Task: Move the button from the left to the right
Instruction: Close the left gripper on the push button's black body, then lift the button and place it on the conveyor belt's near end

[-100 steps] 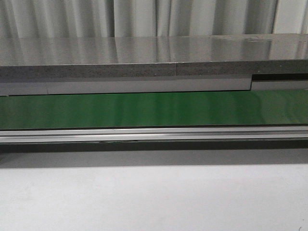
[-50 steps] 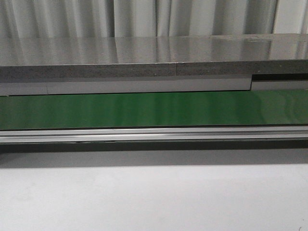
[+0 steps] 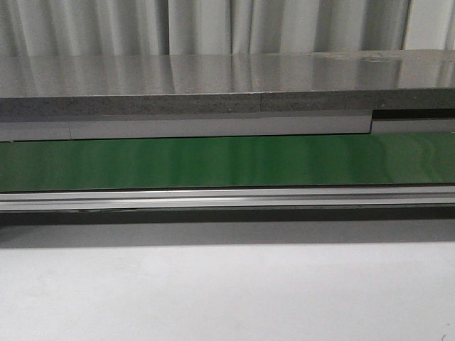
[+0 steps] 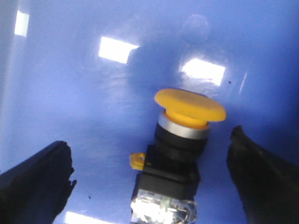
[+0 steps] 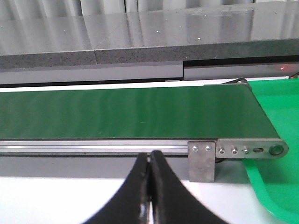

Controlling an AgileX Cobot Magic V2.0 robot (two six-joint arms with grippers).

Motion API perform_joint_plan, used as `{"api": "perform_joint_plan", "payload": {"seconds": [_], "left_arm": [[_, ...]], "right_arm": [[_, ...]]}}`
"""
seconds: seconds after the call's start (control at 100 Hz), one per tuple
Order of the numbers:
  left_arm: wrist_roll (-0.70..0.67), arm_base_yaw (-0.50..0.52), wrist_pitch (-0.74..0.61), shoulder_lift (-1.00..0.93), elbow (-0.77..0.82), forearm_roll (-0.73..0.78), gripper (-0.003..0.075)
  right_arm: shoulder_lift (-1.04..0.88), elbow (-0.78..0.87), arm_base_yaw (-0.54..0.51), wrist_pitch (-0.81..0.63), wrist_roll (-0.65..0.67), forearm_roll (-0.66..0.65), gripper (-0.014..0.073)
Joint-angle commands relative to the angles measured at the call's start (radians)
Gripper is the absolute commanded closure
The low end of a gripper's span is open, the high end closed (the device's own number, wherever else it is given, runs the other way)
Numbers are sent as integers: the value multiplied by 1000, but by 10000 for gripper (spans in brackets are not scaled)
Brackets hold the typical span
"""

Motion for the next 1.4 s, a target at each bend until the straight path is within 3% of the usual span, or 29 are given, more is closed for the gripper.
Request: {"api": "perform_joint_plan", "payload": {"seconds": [0.0, 0.26, 0.34, 0.43, 0.62, 0.73, 0.79, 1.11, 1.39], "left_arm": [[-3, 3, -22, -29, -27, 2, 81], [-3, 21, -22, 21, -27, -4, 83], [-3, 23, -26, 23, -27, -12, 115], [-3, 25, -29, 23, -27, -16, 211], [-3, 25, -24, 23, -35, -20, 532], [-3, 25, -7, 13, -58, -20, 654], [-3, 25, -7, -9, -65, -22, 684], [0, 12, 2, -172, -116, -72, 698], [58, -102, 69, -228, -116, -88, 698]], "right_arm": [[-15, -19, 2, -84, -2, -9, 661], [-15, -19, 2, -84, -2, -9, 661], [-15, -19, 2, -84, -2, -9, 661], [-15, -19, 2, -84, -2, -9, 661], [-15, -19, 2, -84, -2, -9, 661], [-15, -19, 2, -84, -2, -9, 661], [-15, -19, 2, -84, -2, -9, 661], [-15, -19, 2, -84, -2, -9, 661], [-15, -19, 2, -84, -2, -9, 661]]}}
